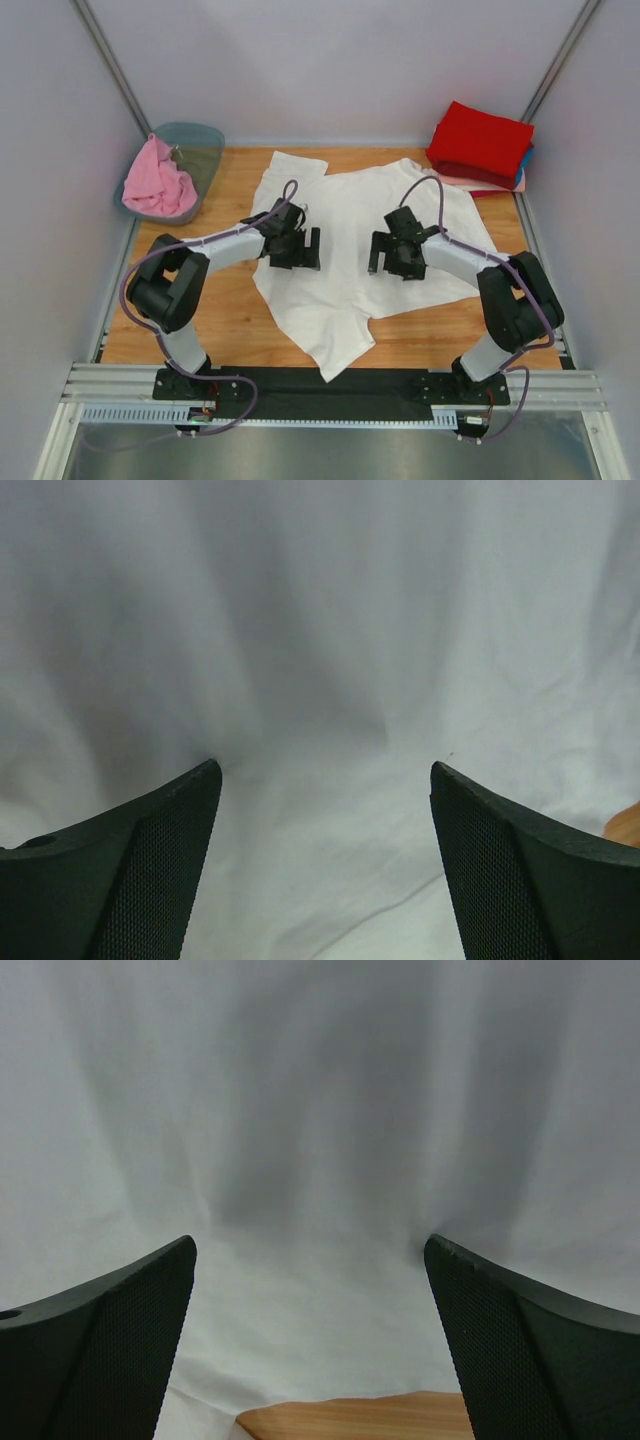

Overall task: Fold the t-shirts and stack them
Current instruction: Flatten the tshirt out

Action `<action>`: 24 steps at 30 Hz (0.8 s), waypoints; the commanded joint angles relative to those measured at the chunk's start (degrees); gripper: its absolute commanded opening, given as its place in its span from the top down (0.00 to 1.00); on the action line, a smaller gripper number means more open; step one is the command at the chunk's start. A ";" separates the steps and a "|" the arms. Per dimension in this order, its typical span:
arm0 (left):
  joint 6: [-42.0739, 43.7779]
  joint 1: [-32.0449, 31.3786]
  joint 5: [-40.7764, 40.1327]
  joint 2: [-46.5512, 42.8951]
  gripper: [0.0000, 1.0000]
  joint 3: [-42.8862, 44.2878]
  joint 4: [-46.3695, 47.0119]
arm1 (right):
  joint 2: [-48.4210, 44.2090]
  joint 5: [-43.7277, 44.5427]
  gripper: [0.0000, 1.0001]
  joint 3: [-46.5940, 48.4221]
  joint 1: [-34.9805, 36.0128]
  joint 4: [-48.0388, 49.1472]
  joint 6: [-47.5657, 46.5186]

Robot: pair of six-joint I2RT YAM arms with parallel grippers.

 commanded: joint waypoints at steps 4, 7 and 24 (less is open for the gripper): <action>1.67 4.79 0.62 2.92 0.10 -2.08 -0.23 | 5.06 0.35 0.00 -3.07 8.57 6.71 5.36; 3.51 8.30 1.59 1.69 0.10 -3.40 -1.62 | 6.38 0.00 0.00 -3.59 13.49 7.67 7.64; -0.42 12.62 -15.81 -16.76 0.09 -11.47 -10.51 | 3.93 -4.15 0.00 2.64 25.30 3.56 10.81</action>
